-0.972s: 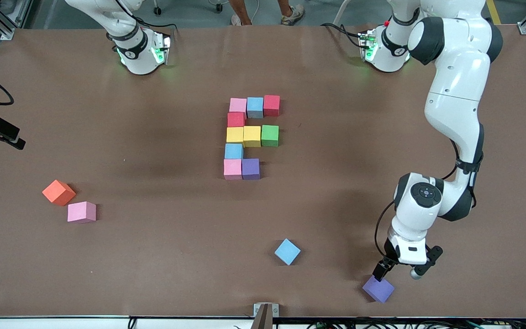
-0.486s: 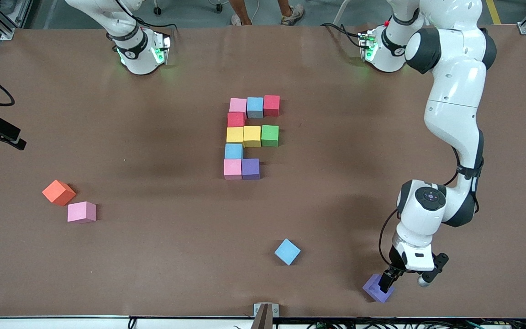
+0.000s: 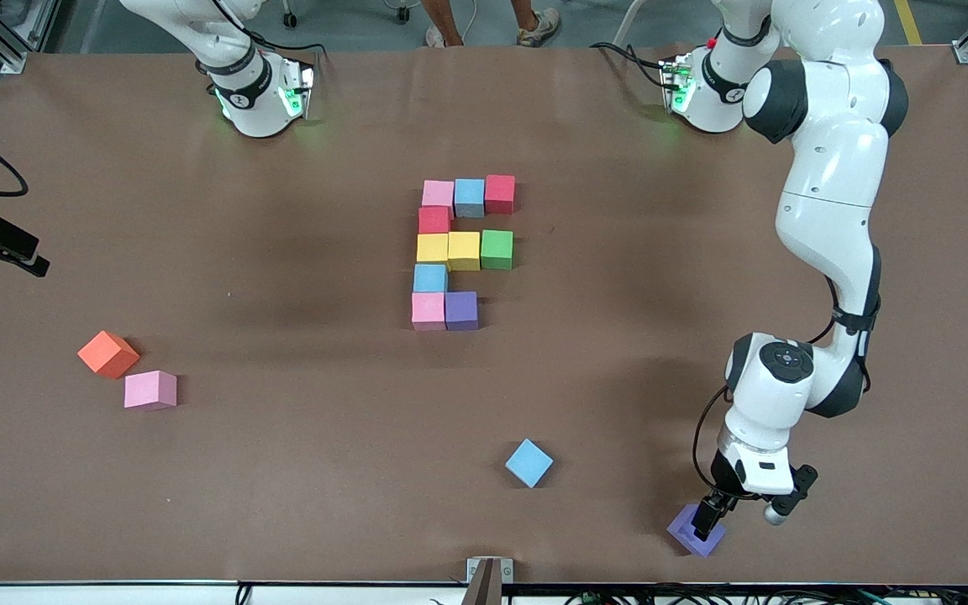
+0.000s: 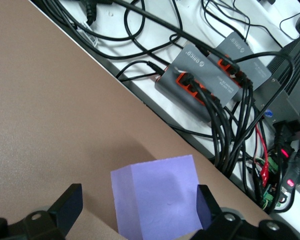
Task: Arrange 11 blocks into digit 3
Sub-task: 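Grasp the second purple cube with the left gripper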
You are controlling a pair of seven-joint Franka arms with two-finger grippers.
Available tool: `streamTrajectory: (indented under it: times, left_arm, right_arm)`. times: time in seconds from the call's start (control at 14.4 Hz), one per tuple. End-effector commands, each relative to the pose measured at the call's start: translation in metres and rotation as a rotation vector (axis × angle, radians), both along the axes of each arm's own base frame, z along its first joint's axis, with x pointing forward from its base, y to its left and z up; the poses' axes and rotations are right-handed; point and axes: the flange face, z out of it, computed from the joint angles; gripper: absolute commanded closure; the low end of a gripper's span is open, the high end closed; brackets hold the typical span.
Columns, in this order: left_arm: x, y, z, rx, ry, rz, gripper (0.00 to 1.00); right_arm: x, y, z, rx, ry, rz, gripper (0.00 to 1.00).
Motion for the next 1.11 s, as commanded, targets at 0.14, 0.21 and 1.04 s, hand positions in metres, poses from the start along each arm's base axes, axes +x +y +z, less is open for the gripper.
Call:
streamTrajectory:
  times: [0.14,0.21,1.04]
  left_arm:
    - [-0.002,-0.036,0.008,-0.001,-0.005,-0.033,0.0]
    - [-0.004,-0.043,0.005,0.02,0.02,-0.039,0.0]
    - [0.004,-0.035,0.023,0.156,0.003,-0.038,0.0]
  right_arm:
    - [-0.003,0.0,0.0,-0.005,0.006,0.013,0.0]
    - [-0.003,0.0,0.0,-0.007,0.006,0.013,0.0]
    - [-0.004,0.005,0.004,-0.011,-0.006,0.017,0.0]
